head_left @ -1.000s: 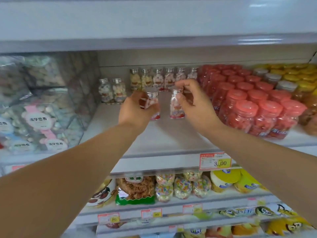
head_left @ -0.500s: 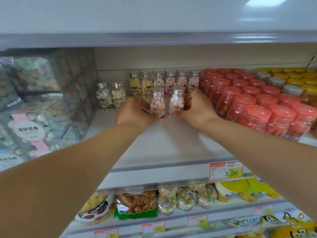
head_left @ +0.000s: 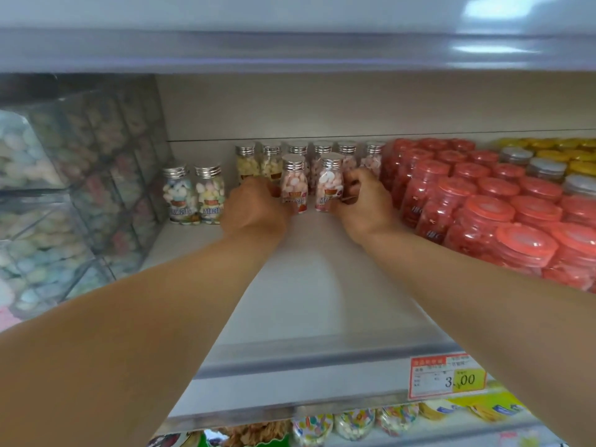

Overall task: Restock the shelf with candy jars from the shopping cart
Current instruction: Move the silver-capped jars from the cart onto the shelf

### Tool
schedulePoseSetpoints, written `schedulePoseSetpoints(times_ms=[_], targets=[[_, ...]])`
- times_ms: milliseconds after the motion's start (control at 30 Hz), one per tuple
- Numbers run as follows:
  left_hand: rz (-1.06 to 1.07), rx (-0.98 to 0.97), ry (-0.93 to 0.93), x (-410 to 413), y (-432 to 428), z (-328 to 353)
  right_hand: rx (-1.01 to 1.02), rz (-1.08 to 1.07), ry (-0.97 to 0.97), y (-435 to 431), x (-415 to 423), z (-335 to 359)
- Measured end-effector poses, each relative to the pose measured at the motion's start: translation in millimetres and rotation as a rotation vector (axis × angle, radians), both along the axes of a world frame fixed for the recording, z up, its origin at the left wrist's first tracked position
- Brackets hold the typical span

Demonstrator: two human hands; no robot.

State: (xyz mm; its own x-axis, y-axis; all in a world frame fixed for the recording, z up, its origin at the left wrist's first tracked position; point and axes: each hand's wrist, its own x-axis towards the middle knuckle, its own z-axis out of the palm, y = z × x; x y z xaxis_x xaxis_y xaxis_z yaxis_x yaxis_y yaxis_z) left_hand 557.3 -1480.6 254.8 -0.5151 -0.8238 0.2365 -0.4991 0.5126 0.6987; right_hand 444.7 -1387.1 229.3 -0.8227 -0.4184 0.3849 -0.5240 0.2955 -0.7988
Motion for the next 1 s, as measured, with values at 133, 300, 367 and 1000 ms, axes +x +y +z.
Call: schedulePoseSetpoints(times_ms=[133,300,367,1000], targets=[[0.028,-0.014,-0.019,-10.1,-3.7,-2.7,-0.007,-0.038,0.008,-5.1,-0.4,-2.6],[0.059,-0.025,-0.031,-18.6,-4.2,-4.1,0.028,-0.083,-0.019,-4.6,0.2,0.3],[0.07,-0.028,-0.045,-20.2,-3.6,-3.4,0.071,-0.099,-0.022,-3.0,-0.4,1.2],[0.006,-0.07,0.005,-18.1,6.0,-5.3,0.381,0.04,0.027,25.9,31.4,13.5]])
